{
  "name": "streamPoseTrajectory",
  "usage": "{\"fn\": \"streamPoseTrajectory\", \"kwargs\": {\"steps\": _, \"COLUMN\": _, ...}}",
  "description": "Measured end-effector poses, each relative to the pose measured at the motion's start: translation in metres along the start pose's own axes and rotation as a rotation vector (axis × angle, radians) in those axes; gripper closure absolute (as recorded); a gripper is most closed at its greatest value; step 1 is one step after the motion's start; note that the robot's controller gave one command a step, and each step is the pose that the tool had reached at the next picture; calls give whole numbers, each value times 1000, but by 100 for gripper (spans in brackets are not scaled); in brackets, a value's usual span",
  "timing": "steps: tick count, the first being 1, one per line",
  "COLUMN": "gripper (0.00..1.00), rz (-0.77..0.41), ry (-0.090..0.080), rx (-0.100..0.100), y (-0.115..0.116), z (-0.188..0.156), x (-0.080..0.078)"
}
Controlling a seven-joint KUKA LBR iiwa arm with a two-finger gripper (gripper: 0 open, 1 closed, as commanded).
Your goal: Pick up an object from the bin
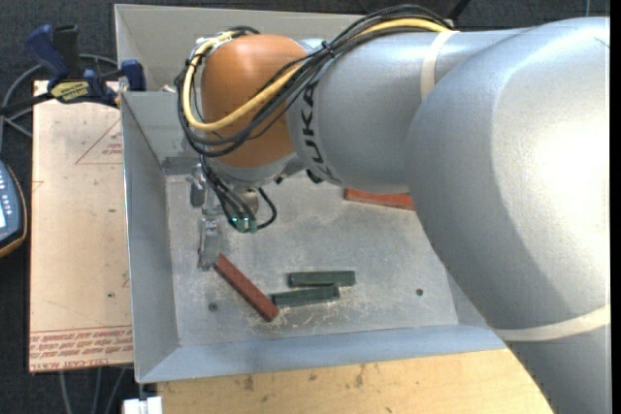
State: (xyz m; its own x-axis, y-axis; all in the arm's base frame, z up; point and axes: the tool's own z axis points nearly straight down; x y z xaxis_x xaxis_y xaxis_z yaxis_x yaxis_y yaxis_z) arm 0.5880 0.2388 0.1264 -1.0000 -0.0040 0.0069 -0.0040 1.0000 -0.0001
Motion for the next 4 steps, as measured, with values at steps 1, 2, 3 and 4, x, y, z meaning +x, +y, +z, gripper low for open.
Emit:
{"fn": "streamPoseTrajectory", "kwargs": {"steps": 1, "gripper": 0, "rz": 67, "ry": -7, "rx": 2, "y": -74, "z": 5, "x": -15}}
{"fn": "streamPoseTrajectory", "kwargs": {"steps": 2, "gripper": 0, "rz": 205, "ry": -9, "rx": -3, "y": -117, "z": 57, "x": 105}}
{"fn": "streamPoseTrajectory", "kwargs": {"steps": 3, "gripper": 0, "rz": 176, "ry": -13, "rx": -3, "y": -113, "z": 56, "x": 105}}
{"fn": "streamPoseTrajectory", "kwargs": {"steps": 4, "gripper": 0, "rz": 237, "ry": -8, "rx": -4, "y": -129, "z": 56, "x": 97}}
